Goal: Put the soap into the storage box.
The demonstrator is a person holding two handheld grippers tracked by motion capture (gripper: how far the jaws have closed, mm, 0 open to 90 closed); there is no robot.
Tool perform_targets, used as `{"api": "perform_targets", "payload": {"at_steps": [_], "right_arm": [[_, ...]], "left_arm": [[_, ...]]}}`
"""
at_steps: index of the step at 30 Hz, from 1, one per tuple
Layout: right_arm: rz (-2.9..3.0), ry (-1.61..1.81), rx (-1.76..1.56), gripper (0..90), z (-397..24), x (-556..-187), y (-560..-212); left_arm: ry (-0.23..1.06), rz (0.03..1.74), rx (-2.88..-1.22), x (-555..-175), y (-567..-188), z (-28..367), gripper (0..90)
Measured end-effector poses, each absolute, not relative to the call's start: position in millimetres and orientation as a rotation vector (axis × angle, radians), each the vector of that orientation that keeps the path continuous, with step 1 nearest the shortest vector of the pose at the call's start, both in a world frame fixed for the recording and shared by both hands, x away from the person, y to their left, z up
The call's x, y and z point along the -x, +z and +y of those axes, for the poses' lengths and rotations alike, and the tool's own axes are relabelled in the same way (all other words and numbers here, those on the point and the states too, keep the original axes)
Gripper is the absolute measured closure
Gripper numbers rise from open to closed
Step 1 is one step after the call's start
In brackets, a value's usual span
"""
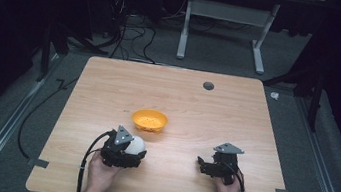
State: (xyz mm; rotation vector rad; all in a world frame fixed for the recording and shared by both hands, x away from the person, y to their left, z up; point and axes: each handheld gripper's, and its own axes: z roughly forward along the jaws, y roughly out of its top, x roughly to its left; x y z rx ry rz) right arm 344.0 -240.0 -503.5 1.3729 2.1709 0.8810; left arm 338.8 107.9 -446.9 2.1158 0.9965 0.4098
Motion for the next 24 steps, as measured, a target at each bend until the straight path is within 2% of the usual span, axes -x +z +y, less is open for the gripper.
{"api": "perform_targets", "payload": {"at_steps": [24], "right_arm": [[2.172, 0.881, -1.371, 15.2, -240.0, -344.1, -503.6]], "left_arm": [[0.401, 1.0, -2.103, -356.0, -422.8, 111.6, 24.3]]}}
